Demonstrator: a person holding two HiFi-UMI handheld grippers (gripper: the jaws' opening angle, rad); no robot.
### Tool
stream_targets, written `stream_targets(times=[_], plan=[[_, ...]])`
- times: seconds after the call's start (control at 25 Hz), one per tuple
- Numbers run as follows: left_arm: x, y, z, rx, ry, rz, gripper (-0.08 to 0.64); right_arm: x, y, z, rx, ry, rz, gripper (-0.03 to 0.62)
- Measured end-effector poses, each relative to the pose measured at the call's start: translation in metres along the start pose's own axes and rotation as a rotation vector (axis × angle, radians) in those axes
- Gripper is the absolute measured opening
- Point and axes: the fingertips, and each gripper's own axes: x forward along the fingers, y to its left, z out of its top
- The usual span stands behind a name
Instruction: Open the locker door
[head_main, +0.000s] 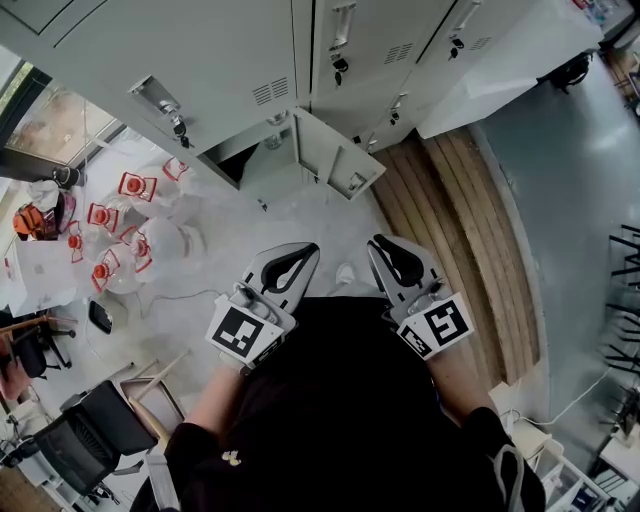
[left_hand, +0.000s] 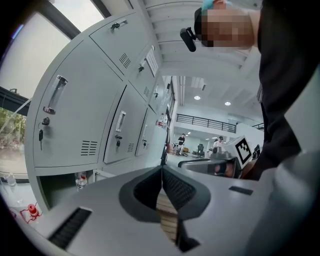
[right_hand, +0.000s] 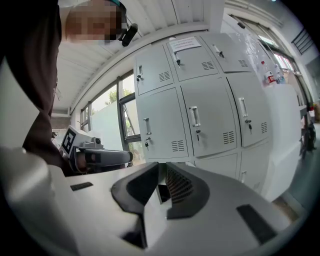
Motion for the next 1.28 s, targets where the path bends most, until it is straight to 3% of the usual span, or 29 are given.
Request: stream_targets(times=[0.2, 0.92, 1.08, 1.28], plan=[[-0.001, -0.004, 0.011, 0.021, -0.053, -0.016, 0.023, 0.001, 0.007, -0.001, -0.019, 0.002, -0.002, 0.060], [-0.007, 0.001, 0.003, -0.021, -0.042, 0.007, 0.023, 0.003, 0.008, -0.019, 0.031, 0.037, 0.017, 0.060], [-0.008, 0.003, -0.010, -0.042, 0.002, 0.018, 0.023, 0.003, 0.006, -0.020, 0.041, 0.040, 0.019, 0.060], [-0.005, 0.000, 0.002, -0.032, -0.030, 0.008, 0.023, 0.002, 0.007, -0.019, 0.039, 0.040, 0.024, 0.060]])
